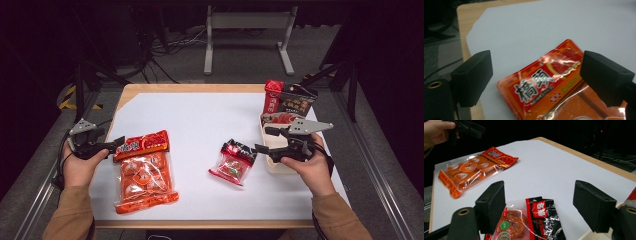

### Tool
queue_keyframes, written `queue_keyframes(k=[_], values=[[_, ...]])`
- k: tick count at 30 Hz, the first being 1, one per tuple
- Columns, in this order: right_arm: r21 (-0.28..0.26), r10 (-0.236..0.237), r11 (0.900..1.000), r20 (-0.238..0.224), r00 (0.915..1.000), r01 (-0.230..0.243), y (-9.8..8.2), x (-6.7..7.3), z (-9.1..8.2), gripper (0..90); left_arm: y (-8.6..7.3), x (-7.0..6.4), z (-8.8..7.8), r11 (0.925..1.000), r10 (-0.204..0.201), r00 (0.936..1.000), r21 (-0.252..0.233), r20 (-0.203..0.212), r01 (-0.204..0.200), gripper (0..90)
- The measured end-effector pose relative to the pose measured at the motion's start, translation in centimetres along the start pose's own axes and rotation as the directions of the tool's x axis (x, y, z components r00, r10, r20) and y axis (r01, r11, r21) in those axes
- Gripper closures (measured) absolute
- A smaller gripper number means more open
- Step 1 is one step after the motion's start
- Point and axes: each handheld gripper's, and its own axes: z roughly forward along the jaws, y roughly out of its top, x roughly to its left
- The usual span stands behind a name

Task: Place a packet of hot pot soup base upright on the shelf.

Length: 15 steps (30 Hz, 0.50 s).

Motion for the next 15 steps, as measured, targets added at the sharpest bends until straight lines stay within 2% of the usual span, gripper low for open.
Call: queue_keyframes(k=[1,2,15], values=[[0.0,0.0,1.0,0.0,1.0,0.0,0.0,0.0,0.0,26.5,0.0,0.0,0.0,1.0,0.0,1.0,0.0,0.0,0.0,12.3],[0.002,0.001,1.0,-0.003,1.0,-0.001,-0.1,0.0,0.1,26.5,-0.5,0.4,0.5,0.9997,-0.025,0.9996,0.003,0.016,0.025,12.5],[0.001,0.001,1.0,-0.007,1.0,-0.001,-0.1,0.2,0.1,26.1,-2.2,1.8,2.0,0.993,-0.091,0.9956,0.077,0.021,0.089,18.2]])
